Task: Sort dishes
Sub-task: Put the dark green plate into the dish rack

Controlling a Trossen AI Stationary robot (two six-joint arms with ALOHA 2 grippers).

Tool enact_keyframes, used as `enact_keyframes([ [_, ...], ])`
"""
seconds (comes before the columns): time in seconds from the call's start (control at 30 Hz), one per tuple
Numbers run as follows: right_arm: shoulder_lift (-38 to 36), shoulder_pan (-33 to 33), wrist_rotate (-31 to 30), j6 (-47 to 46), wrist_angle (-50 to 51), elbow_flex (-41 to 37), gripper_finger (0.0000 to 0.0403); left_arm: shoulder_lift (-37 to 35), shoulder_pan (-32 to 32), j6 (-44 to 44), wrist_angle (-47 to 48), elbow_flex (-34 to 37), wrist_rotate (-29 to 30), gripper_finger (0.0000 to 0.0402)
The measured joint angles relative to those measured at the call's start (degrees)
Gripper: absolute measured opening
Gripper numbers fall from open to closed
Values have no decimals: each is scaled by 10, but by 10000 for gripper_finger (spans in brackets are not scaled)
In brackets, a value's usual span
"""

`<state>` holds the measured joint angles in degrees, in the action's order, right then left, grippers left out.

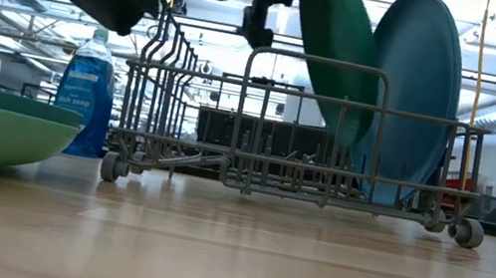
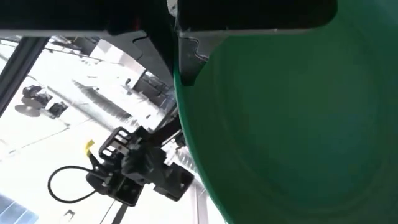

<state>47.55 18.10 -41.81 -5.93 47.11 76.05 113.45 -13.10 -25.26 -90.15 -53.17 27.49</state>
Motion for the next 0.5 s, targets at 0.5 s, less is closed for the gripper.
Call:
enact_keyframes([
  [0.5, 1, 0, -1, 2, -3, 0, 130, 21, -2, -14, 2, -42, 31, 0],
])
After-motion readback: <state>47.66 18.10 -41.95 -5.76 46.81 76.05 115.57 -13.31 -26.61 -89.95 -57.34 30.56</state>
